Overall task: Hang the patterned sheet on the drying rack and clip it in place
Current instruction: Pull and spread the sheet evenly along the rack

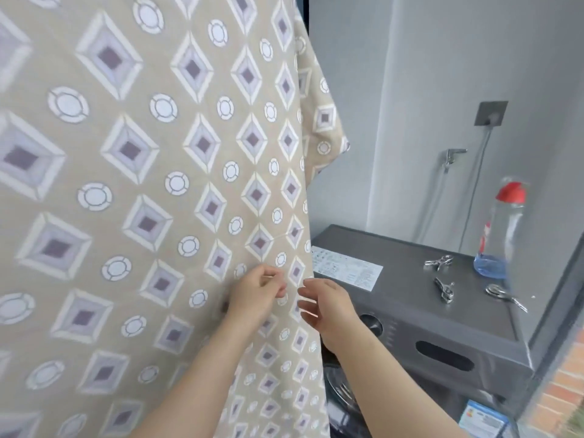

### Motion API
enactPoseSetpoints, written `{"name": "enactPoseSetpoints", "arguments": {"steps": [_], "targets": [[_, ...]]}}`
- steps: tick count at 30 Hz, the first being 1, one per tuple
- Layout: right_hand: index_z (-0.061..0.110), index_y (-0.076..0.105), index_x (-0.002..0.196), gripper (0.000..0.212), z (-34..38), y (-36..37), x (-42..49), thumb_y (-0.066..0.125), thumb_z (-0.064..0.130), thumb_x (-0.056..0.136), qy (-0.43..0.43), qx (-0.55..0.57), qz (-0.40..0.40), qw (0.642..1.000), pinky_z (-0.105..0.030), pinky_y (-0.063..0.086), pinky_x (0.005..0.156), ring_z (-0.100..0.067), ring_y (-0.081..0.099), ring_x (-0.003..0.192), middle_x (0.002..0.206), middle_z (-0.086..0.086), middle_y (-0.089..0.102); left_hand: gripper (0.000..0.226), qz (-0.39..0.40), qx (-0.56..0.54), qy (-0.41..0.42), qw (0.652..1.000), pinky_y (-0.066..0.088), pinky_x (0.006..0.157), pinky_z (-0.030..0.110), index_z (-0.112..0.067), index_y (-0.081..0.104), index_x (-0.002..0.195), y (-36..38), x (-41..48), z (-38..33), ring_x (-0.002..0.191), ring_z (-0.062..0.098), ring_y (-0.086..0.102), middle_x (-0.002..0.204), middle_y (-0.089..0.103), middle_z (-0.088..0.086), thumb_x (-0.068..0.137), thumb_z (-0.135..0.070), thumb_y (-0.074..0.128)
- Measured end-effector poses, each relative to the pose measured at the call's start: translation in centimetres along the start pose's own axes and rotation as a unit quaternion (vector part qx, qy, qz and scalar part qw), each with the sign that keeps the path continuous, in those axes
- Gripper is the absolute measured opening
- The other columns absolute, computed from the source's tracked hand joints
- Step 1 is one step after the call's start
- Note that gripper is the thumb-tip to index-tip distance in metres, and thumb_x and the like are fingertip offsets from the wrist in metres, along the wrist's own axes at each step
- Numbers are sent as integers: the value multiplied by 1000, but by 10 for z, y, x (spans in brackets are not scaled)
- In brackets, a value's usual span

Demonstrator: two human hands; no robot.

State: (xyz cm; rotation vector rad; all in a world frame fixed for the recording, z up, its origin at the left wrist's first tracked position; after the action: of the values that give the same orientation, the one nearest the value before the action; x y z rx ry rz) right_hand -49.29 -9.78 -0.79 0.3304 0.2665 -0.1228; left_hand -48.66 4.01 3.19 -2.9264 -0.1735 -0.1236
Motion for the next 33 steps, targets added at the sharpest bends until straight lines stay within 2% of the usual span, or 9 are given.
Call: {"name": "enactPoseSetpoints", "arguments": {"steps": [3, 9, 19, 21, 24, 26, 28, 31, 33], "targets": [[15, 58, 87, 6, 30, 15, -8, 55, 12, 90, -43, -31, 15, 998, -26, 46, 66, -17, 56, 72, 87, -3, 62, 17, -2, -4, 42, 999, 46, 65, 22, -25, 55, 84, -12, 7, -31, 74, 13, 63, 86, 66, 4, 93, -10, 51], [16, 61, 88, 7, 97, 42, -20, 54, 14, 90, -137, -75, 26, 987, -25, 45, 66, -17, 55, 71, 86, -2, 61, 18, -11, 18, 126, 992, 52, 81, 36, -31, 53, 93, -34, 24, -97, 77, 18, 66, 83, 67, 1, 90, -14, 56], [17, 56, 85, 9, 129, 49, 0, 50, 12, 90, -165, -117, 5, 979, -27, 43, 65, -16, 52, 68, 85, -2, 55, 15, -23, 74, 149, 986, 47, 71, 28, -28, 52, 98, -44, 39, -124, 82, 19, 65, 79, 66, -4, 89, -16, 55], [15, 55, 95, 8, 124, 45, 10, 50, 13, 90, -160, -138, 3, 977, -27, 43, 66, -15, 51, 70, 86, -1, 53, 17, -24, 81, 147, 985, 48, 72, 30, -28, 52, 98, -40, 44, -121, 79, 17, 65, 74, 64, -6, 90, -13, 54], [22, 40, 127, 37, 116, 43, 27, 51, 17, 92, -163, -164, 26, 972, -26, 43, 66, -17, 50, 79, 99, 0, 50, 22, -34, 73, 150, 985, 51, 78, 35, -32, 52, 91, -38, 51, -119, 71, 10, 66, 73, 64, -6, 89, -10, 53], [26, 30, 138, 50, 114, 48, 39, 52, 19, 93, -159, -177, 59, 970, -26, 43, 64, -18, 51, 77, 105, 0, 51, 23, -38, 63, 153, 985, 52, 77, 35, -33, 52, 89, -37, 55, -121, 63, 7, 65, 75, 66, -5, 89, -10, 53], [24, 38, 127, 38, 116, 54, 51, 53, 16, 93, -166, -191, 80, 964, -23, 42, 57, -15, 52, 64, 91, 0, 56, 21, -39, 58, 158, 985, 52, 74, 34, -32, 54, 91, -35, 58, -125, 58, 8, 64, 77, 67, -4, 90, -11, 53], [15, 58, 94, 7, 128, 59, 65, 54, 11, 90, -203, -248, 68, 945, -19, 39, 50, -12, 51, 55, 72, 2, 57, 18, -49, 51, 165, 984, 52, 65, 29, -31, 55, 92, -32, 62, -133, 53, 9, 64, 79, 67, -2, 91, -13, 53], [17, 58, 79, 11, 134, 62, 72, 55, 12, 89, -223, -284, 72, 930, -17, 40, 50, -11, 51, 57, 69, 3, 56, 19, -53, 44, 165, 984, 50, 57, 26, -32, 54, 89, -29, 65, -137, 49, 9, 63, 81, 66, 0, 92, -12, 52]]}}
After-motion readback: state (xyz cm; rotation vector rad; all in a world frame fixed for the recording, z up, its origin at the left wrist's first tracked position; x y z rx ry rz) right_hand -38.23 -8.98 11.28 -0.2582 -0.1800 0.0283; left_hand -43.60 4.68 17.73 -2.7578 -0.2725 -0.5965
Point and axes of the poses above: each hand's wrist, its own x-axis towards the middle knuckle, its own y-axis out of the palm, z = x × y, the point moved 8 cm from there along x, towards the middle knuckle
